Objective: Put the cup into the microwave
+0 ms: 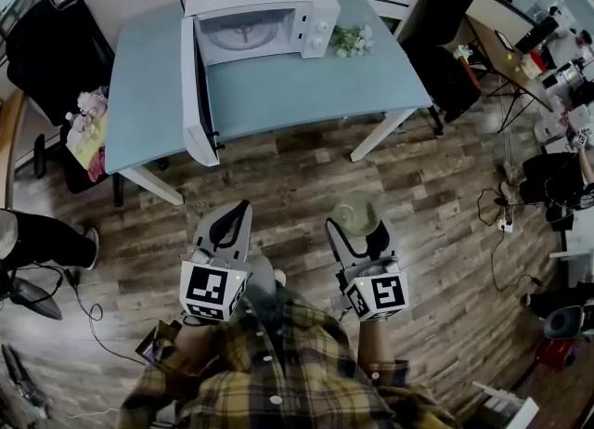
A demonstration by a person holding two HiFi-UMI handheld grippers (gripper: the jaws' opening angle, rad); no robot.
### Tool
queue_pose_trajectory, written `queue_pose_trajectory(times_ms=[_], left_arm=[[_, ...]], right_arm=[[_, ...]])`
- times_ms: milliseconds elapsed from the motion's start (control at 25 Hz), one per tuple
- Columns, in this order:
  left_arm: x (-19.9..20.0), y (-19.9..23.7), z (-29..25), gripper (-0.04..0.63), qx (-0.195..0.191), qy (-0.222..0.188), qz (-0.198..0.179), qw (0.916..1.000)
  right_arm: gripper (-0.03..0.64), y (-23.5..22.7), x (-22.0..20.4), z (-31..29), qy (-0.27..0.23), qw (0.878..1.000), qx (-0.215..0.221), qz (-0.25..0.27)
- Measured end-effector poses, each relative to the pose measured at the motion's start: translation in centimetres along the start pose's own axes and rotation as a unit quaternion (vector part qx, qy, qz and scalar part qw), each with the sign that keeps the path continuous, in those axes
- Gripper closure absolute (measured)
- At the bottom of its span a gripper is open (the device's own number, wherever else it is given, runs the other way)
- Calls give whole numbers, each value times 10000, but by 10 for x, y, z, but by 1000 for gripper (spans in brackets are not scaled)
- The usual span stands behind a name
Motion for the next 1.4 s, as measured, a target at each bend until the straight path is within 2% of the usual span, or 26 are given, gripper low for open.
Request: queue_pose_trajectory(times_ms=[400, 880, 1400], left_arm=[[-2, 10, -33, 603, 47, 69, 34, 10000], [48, 56, -148, 603, -156, -116, 87, 9998], [69, 97, -203, 603, -276, -99, 162, 9994]], right_arm=[[259, -23, -17, -15, 192, 9996, -117, -170], [259, -81, 5, -131, 135, 9999, -28, 31], [258, -94, 12, -213, 188, 9998, 65, -58]])
Point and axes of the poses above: the fingertips, and each gripper's own axes: z backward along the fingers, y to its left, x out of its top, the point moved 10 cm from there along z, backward along the fingers, and after that the axes turned 9 degrees about z, right-handed, at the moved point
